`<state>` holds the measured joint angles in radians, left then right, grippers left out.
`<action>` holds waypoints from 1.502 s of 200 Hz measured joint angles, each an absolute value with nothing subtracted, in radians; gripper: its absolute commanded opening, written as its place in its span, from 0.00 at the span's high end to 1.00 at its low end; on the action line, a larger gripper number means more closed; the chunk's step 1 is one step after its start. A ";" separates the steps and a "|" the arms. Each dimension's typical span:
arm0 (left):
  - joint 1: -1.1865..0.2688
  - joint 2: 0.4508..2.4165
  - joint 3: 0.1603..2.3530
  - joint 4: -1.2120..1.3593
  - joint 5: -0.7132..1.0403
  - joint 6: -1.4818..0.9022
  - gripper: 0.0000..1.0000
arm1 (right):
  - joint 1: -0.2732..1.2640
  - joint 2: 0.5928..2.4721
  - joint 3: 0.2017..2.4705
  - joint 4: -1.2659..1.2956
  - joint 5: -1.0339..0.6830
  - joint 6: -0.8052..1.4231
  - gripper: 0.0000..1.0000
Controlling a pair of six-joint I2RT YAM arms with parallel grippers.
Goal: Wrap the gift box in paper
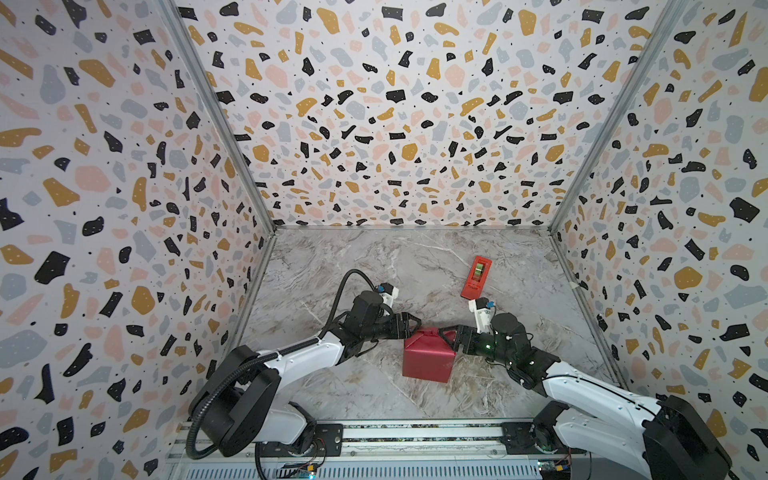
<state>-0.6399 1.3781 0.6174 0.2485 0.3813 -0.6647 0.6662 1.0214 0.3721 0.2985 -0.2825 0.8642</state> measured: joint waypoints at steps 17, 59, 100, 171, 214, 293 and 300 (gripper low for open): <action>-0.640 1.378 0.617 0.253 0.377 -0.645 0.22 | 0.666 1.021 0.391 0.298 -0.282 0.870 0.12; -0.647 1.374 0.615 0.260 0.360 -0.603 0.22 | 0.668 1.022 0.400 0.294 -0.283 0.882 0.11; -0.654 1.367 0.615 0.259 0.340 -0.566 0.22 | 0.674 1.041 0.406 0.288 -0.290 0.889 0.11; -0.661 1.352 0.615 0.241 0.315 -0.530 0.21 | 0.696 1.108 0.464 0.271 -0.325 0.888 0.11; -0.664 1.341 0.615 0.228 0.305 -0.524 0.21 | 0.703 1.092 0.453 0.245 -0.330 0.889 0.12; -0.671 1.270 0.612 0.202 0.295 -0.543 0.16 | 0.735 1.058 0.384 0.255 -0.326 0.894 0.13; -0.671 1.268 0.612 0.201 0.297 -0.545 0.16 | 0.737 1.056 0.380 0.260 -0.323 0.894 0.13</action>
<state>-0.6708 1.2682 0.6121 0.2012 0.2970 -0.5449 0.7372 1.0565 0.3801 0.2604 -0.3229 0.8936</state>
